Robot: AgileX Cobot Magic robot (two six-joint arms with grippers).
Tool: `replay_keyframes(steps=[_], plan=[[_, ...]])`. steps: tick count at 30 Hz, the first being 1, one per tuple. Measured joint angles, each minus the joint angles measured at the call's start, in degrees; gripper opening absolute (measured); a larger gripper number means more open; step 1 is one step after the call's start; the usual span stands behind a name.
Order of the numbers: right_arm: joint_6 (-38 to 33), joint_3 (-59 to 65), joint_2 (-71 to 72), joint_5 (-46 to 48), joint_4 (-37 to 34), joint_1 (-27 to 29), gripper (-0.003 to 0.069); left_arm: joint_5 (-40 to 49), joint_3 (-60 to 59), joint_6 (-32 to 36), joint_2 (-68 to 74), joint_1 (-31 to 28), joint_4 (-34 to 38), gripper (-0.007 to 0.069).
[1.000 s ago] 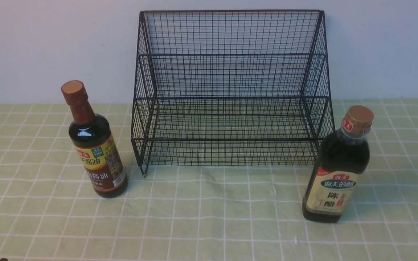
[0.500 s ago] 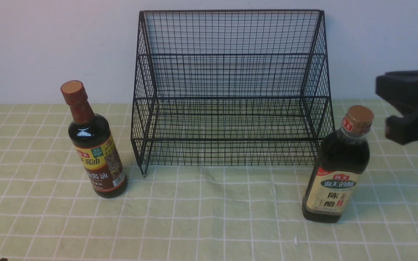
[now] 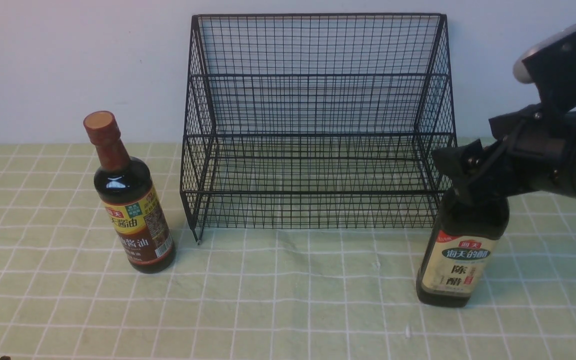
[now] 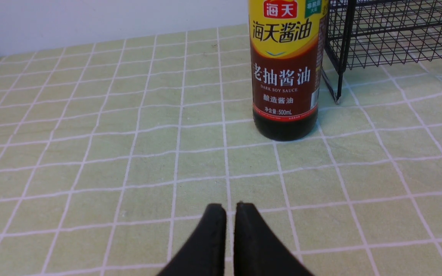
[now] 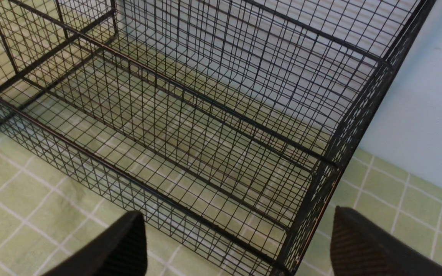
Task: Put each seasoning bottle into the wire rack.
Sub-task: Use the right arm to grab the condiment bottle closest to it
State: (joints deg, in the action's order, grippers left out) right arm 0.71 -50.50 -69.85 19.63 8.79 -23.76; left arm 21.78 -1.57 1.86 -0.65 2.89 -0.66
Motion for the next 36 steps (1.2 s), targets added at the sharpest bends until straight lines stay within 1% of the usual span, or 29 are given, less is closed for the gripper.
replay_keyframes(steps=[3,6,9,13,21,24,26,27,28,33,36], plan=[[4.0,0.0,-0.02,-0.63,5.31,0.0,0.0622,0.0,0.0,0.0,0.0,0.0,0.0,0.0017],[6.83,0.0,-0.09,0.44,8.27,0.14,0.0622,0.0,0.0,0.0,0.0,0.0,0.0,0.0017],[13.54,-0.01,-0.09,4.73,11.63,1.17,0.0622,0.0,0.0,0.0,0.0,0.0,0.0,0.0017],[17.95,-0.01,-0.09,6.84,12.11,1.5,0.0622,0.0,0.0,0.0,0.0,0.0,0.0,0.0017],[18.69,-0.01,-1.53,7.2,11.55,1.5,0.0603,0.0,0.0,0.0,0.0,0.0,0.0,0.0017],[18.82,-0.06,-2.3,7.25,10.62,1.5,0.0528,0.0,0.0,0.0,0.0,0.0,0.0,0.0017],[18.75,-0.11,-2.4,7.25,10.34,1.5,0.0405,0.0,0.0,0.0,0.0,0.0,0.0,0.0017],[18.73,-0.11,-2.4,7.25,10.34,1.5,0.0391,0.0,0.0,0.0,0.0,0.0,0.0,0.0017],[19.06,-0.11,-2.4,7.09,9.55,1.57,0.0307,0.0,0.0,0.0,0.0,0.0,0.0,0.0017],[18.79,-0.21,-2.35,7.21,9.56,1.57,0.0313,0.0,0.0,0.0,0.0,0.0,0.0,0.0017],[18.6,-0.96,-1.37,10.37,9.44,1.57,0.0313,0.0,0.0,0.0,0.0,0.0,0.0,0.0017]])
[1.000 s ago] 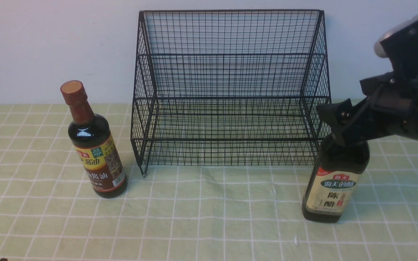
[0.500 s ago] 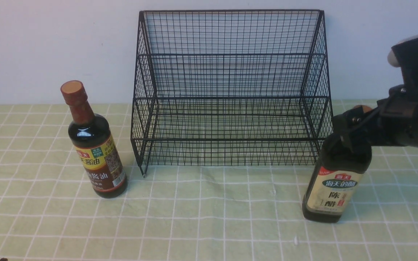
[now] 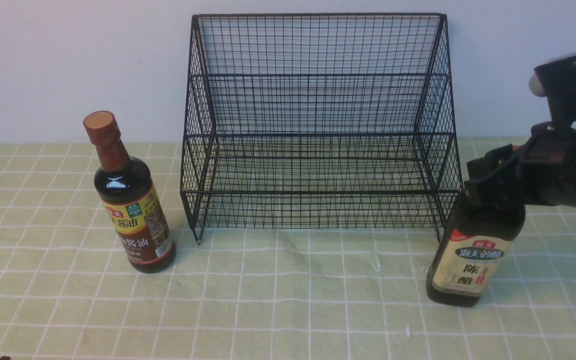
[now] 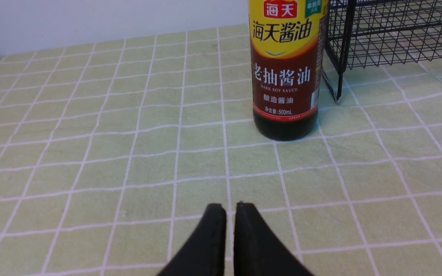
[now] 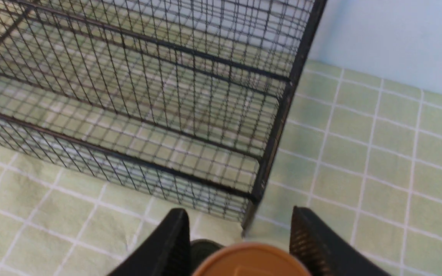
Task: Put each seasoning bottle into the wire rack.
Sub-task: Use the right arm to grab the condiment bottle closest to it, then use the right arm to put the condiment bottle back on the shelf
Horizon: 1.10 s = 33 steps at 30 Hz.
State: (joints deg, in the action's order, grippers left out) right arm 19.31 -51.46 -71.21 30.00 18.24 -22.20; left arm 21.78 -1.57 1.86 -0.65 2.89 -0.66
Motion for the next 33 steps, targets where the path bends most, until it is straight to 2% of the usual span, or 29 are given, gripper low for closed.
replay_keyframes(steps=[6,12,21,33], plan=[[-2.38,-6.1,4.49,10.26,0.16,0.04,0.0313,0.0,0.0,0.0,0.0,0.0,0.0,0.0017],[-6.95,-15.87,6.24,13.11,-0.04,0.04,0.0313,0.0,0.0,0.0,0.0,0.0,0.0,0.0017],[-10.04,-27.57,0.22,6.72,0.29,0.04,0.0313,0.0,0.0,0.0,0.0,0.0,0.0,0.0017],[-10.43,-49.09,-22.45,2.44,0.29,0.04,0.0313,0.0,0.0,0.0,0.0,0.0,0.0,0.0017]])
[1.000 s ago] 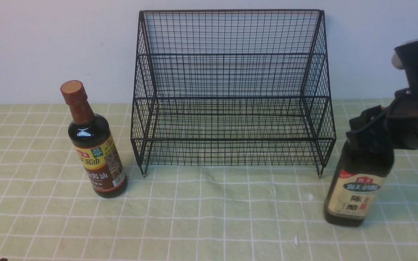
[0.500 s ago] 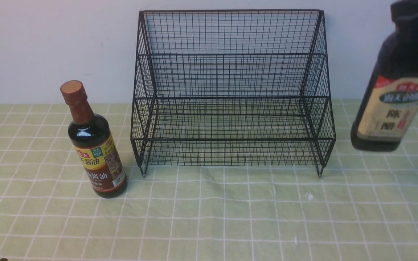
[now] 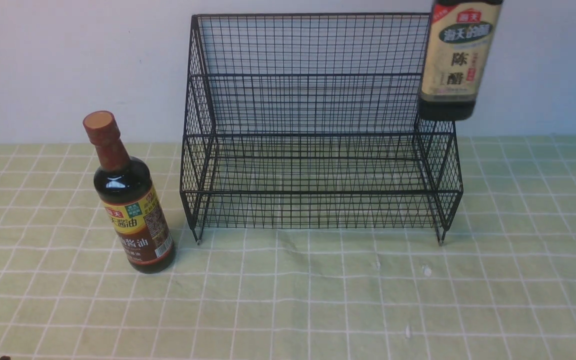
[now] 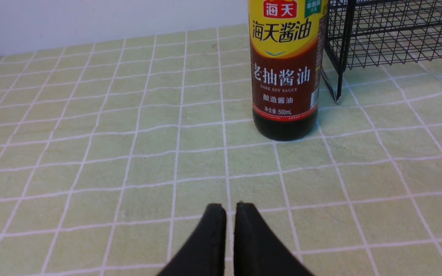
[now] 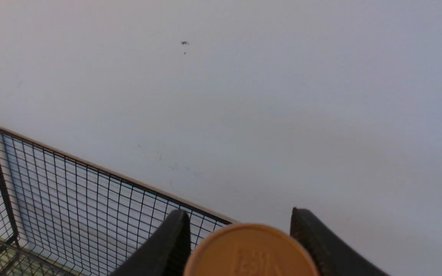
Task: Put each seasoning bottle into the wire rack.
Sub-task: Use the right arm to put the condiment bottle back on the shelf
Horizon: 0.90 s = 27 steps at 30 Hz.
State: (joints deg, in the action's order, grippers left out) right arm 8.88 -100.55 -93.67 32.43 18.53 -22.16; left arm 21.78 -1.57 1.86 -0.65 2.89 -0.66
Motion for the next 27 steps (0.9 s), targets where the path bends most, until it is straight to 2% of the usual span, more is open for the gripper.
replay_keyframes(steps=[9,18,27], plan=[[0.1,-3.81,-9.82,1.28,-0.41,0.0,0.0313,0.0,0.0,0.0,0.0,0.0,0.0,0.0017],[0.71,-3.81,-13.33,12.08,-6.01,0.0,0.0313,0.0,0.0,0.0,0.0,0.0,0.0,0.0017],[-4.35,-4.34,-13.82,16.61,-11.01,0.0,0.0313,0.0,0.0,0.0,0.0,0.0,0.0,0.0017]])
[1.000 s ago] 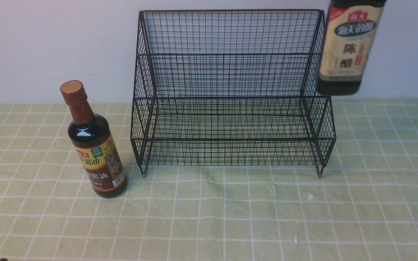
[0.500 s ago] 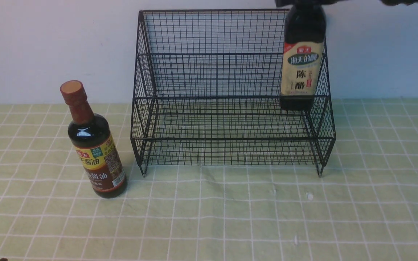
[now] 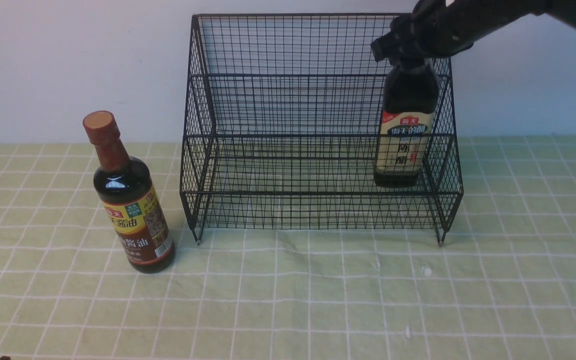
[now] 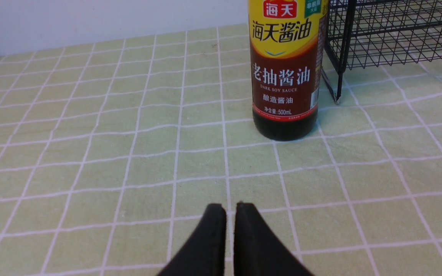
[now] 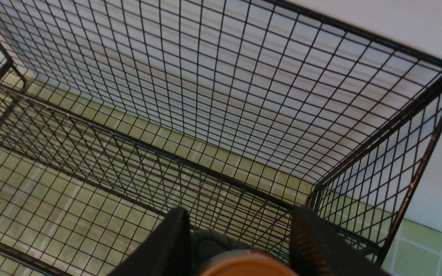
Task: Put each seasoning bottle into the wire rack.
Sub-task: Use the right arm to put the condiment bottle back on the shelf, then use the left arm to grab the condiment bottle closest to it
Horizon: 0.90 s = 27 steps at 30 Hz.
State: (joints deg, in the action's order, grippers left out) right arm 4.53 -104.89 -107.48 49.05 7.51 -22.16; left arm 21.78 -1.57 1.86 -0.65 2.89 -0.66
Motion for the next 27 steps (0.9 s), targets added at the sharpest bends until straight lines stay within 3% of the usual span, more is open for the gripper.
replay_keyframes(steps=[3,7,9,15,18,21,24,27], plan=[[-0.12,-0.19,0.0,1.1,-0.6,0.0,0.0344,0.0,0.0,0.0,0.0,0.0,0.0,0.0017],[-0.48,-0.42,2.17,2.68,-0.79,0.0,0.0475,0.0,0.0,0.0,0.0,0.0,0.0,0.0017],[-0.48,-0.42,4.52,2.75,-0.8,0.0,0.0503,0.0,0.0,0.0,0.0,0.0,0.0,0.0017],[-0.62,-0.48,14.14,3.0,-0.8,0.0,0.0505,0.0,0.0,0.0,0.0,0.0,0.0,0.0017],[-0.62,-0.48,20.49,4.44,-0.8,0.0,0.044,0.0,0.0,0.0,0.0,0.0,0.0,0.0017],[-0.62,-0.51,27.45,6.89,-0.8,0.0,0.0309,0.0,0.0,0.0,0.0,0.0,0.0,0.0017],[-0.56,-0.7,34.97,9.69,-0.62,0.0,0.0125,0.0,0.0,0.0,0.0,0.0,0.0,0.0017],[-0.56,-0.94,42.3,11.63,0.43,0.0,0.0015,0.0,0.0,0.0,0.0,0.0,0.0,0.0017]])
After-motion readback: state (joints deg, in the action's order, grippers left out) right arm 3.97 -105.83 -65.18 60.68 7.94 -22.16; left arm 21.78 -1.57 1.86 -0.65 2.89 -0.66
